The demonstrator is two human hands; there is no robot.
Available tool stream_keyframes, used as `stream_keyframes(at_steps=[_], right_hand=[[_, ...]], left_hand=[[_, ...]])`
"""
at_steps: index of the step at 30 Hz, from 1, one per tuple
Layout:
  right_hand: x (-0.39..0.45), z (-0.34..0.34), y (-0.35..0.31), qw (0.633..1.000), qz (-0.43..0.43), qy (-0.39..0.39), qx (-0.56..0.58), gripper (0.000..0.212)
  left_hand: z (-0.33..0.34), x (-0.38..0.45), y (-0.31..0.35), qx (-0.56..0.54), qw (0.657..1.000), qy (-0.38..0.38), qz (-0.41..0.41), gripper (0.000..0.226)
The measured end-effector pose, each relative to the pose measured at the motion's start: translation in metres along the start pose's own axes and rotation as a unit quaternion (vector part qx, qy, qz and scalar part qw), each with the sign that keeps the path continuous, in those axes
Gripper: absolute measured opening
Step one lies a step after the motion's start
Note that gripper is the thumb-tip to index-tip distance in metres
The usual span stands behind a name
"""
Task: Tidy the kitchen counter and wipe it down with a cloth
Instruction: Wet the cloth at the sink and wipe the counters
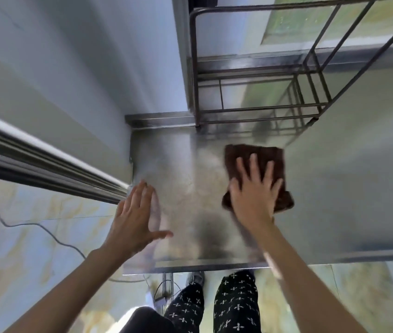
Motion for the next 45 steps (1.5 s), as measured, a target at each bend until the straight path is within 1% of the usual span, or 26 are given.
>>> stream_keyframes(at_steps=[2,3,5,6,7,9,11,12,15,17,18,19,21,23,24,25,26,28,30,32,34,36,38,41,43,45], right_hand=[[-0.048,0.018,-0.038,0.992,-0.118,-0.010,-0.040,0.054],[-0.061,0.025,-0.042,0.984,-0.162,-0.021,-0.065,0.055],[-0.055,0.025,-0.025,0.977,-0.192,-0.018,-0.090,0.055],[-0.044,0.020,-0.008,0.981,-0.172,-0.005,-0.088,0.057],[-0.031,0.014,0.014,0.989,-0.124,0.001,-0.081,0.060],[-0.020,0.008,0.053,1.000,0.009,-0.013,-0.018,0.069],[-0.042,0.011,0.052,0.995,0.097,0.002,0.017,0.071],[-0.062,0.015,0.034,0.996,0.091,0.017,0.013,0.069],[-0.120,0.036,-0.034,0.998,-0.057,0.010,-0.017,0.058],[-0.125,0.042,-0.045,0.989,-0.144,0.003,-0.045,0.056],[-0.115,0.040,-0.036,0.987,-0.153,0.017,-0.050,0.056],[-0.101,0.035,-0.024,0.989,-0.131,0.036,-0.049,0.057],[-0.076,0.026,0.010,0.999,-0.007,0.041,-0.012,0.061],[-0.084,0.029,0.021,0.991,0.119,0.025,0.059,0.064],[-0.102,0.033,0.010,0.988,0.138,0.024,0.060,0.064],[-0.125,0.038,-0.011,0.992,0.115,0.025,0.049,0.064],[-0.148,0.043,-0.037,0.997,0.064,0.023,0.039,0.063],[-0.184,0.054,-0.079,0.998,-0.059,0.010,0.011,0.060],[-0.180,0.058,-0.086,0.991,-0.135,-0.005,-0.021,0.058],[-0.153,0.052,-0.070,0.988,-0.146,0.022,-0.044,0.057],[-0.124,0.040,-0.048,0.994,-0.092,0.049,-0.032,0.057],[-0.126,0.038,-0.045,0.997,-0.067,0.042,0.001,0.057],[-0.161,0.048,-0.064,0.990,-0.133,0.035,-0.014,0.056],[-0.203,0.063,-0.087,0.964,-0.263,0.002,-0.041,0.052],[-0.185,0.063,-0.098,0.955,-0.293,-0.003,-0.050,0.051],[-0.149,0.056,-0.112,0.960,-0.274,0.007,-0.053,0.051]], left_hand=[[0.008,-0.002,-0.003,-0.005,1.000,-0.010,0.004,0.131],[0.009,-0.002,-0.003,-0.005,1.000,-0.011,0.006,0.130],[0.010,0.000,-0.002,-0.014,1.000,-0.015,0.010,0.133],[0.010,0.001,-0.001,-0.021,1.000,-0.017,0.011,0.132],[0.009,0.001,-0.001,-0.023,1.000,-0.016,0.011,0.129],[0.008,0.002,-0.001,-0.017,1.000,-0.016,0.011,0.125],[0.009,0.001,0.000,-0.009,1.000,-0.021,0.011,0.125],[0.009,0.001,0.000,-0.010,1.000,-0.019,0.012,0.126],[0.011,-0.003,-0.002,-0.039,0.999,-0.001,0.022,0.135],[0.009,-0.014,-0.004,-0.049,0.998,0.016,0.036,0.129],[0.005,-0.019,-0.002,-0.049,0.997,0.028,0.047,0.125],[0.000,-0.026,-0.004,-0.056,0.996,0.040,0.054,0.120],[-0.006,-0.042,-0.014,-0.086,0.994,0.057,0.039,0.110],[-0.007,-0.055,-0.029,-0.093,0.993,0.074,0.015,0.082],[-0.006,-0.059,-0.036,-0.087,0.993,0.079,0.002,0.067],[-0.005,-0.063,-0.041,-0.085,0.993,0.081,-0.011,0.057],[-0.003,-0.065,-0.045,-0.087,0.993,0.081,-0.021,0.052],[-0.001,-0.067,-0.048,-0.092,0.992,0.083,-0.029,0.049],[0.001,-0.068,-0.047,-0.098,0.991,0.081,-0.028,0.050],[0.002,-0.069,-0.042,-0.104,0.992,0.071,-0.015,0.053],[0.004,-0.072,-0.037,-0.104,0.993,0.061,0.001,0.060],[0.009,-0.078,-0.034,-0.065,0.997,0.035,0.009,0.074],[0.013,-0.086,-0.037,-0.021,1.000,0.021,-0.006,0.090],[0.016,-0.095,-0.044,-0.024,0.998,0.029,-0.042,0.102],[0.018,-0.095,-0.046,-0.032,0.998,0.028,-0.052,0.104],[0.019,-0.094,-0.046,-0.032,0.998,0.022,-0.049,0.103]])
Point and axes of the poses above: each hand's wrist, its own x-axis towards the middle knuckle, its own z-axis out of the palm, y = z × x, the point moved 9 cm from there along x, towards the middle knuckle, and after that the axes turned 15 degrees about z, right-handed, at the moved point
